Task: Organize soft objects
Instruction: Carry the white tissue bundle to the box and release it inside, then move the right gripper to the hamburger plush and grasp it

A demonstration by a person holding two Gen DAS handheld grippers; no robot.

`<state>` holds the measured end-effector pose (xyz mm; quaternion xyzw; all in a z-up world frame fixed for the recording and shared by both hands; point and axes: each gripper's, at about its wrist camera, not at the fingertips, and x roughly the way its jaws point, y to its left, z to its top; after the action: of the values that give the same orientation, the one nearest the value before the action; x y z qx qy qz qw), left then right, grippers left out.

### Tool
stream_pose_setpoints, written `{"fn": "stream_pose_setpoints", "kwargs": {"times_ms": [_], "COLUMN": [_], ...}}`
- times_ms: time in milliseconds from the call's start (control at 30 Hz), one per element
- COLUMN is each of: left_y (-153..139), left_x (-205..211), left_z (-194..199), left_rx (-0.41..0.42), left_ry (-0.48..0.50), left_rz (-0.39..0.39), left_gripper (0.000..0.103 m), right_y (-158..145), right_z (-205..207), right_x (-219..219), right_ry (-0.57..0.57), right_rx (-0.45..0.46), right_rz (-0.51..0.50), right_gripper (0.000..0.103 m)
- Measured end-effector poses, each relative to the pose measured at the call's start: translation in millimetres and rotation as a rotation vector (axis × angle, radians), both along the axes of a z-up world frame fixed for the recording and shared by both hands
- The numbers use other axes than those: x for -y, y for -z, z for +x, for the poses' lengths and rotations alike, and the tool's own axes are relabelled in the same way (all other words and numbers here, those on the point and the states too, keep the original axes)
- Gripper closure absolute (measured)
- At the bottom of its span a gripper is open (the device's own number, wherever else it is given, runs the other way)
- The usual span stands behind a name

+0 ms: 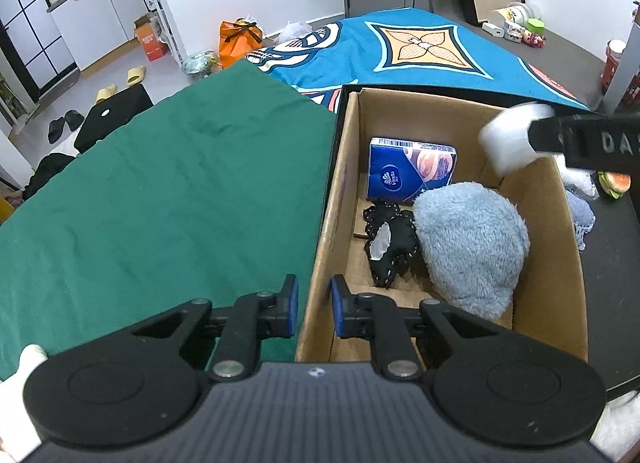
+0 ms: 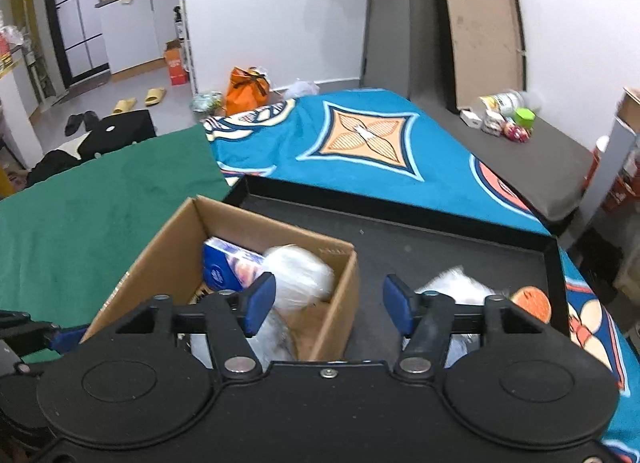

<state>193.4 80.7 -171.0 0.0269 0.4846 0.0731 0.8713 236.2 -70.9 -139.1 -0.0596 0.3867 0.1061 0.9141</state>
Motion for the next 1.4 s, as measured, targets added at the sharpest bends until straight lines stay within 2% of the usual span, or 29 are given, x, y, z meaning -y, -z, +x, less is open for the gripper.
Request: {"fn": "stream_pose_setpoints", "kwargs": {"times_ms": [367, 800, 900, 1000, 1067, 1300, 1400], "left_y": [-2.1, -5.1, -6.4, -12.1, -15.7, -19.3, -20.1], "left_x": [2.9, 11.1, 15.3, 14.0, 12.8, 25.6, 32.2], "left_z": [-1.6, -5.0, -5.5, -7.7, -7.3, -4.3, -4.9], "left_rx": [-0.001, -0.009, -0.017, -0.009, -0.003, -0.005, 0.001], "left_ry": [0.003, 0.014, 0.016, -0.001, -0.005, 0.012, 0.031], "left_rz": [0.024, 0.096, 0.129, 0.139, 0.125, 0.190, 0.210], "left_gripper": [0.085, 0.081, 0.074, 0.061, 0.049, 0.040, 0.032], "right_y": [4.7, 4.1, 3.9, 4.3, 5.6, 13.4, 17.9], "right_z": [-9.4, -14.4, -14.6, -15.9, -15.7, -10.4, -6.6], "right_x": [25.2, 61.0, 72.1, 84.5, 92.0, 119.3, 130.1], "right_ry": [0.033, 0.068, 0.080, 0.093, 0.098, 0.130, 0.143], "right_rx": [-0.031, -0.012, -0.009, 0.000, 0.002, -0.001, -0.005], "right_rz": [0.016, 0.056, 0.070, 0.085, 0.093, 0.131, 0.140], "right_gripper": [0.043, 0.039, 0.037, 0.029, 0.027, 0.027, 0.027]}}
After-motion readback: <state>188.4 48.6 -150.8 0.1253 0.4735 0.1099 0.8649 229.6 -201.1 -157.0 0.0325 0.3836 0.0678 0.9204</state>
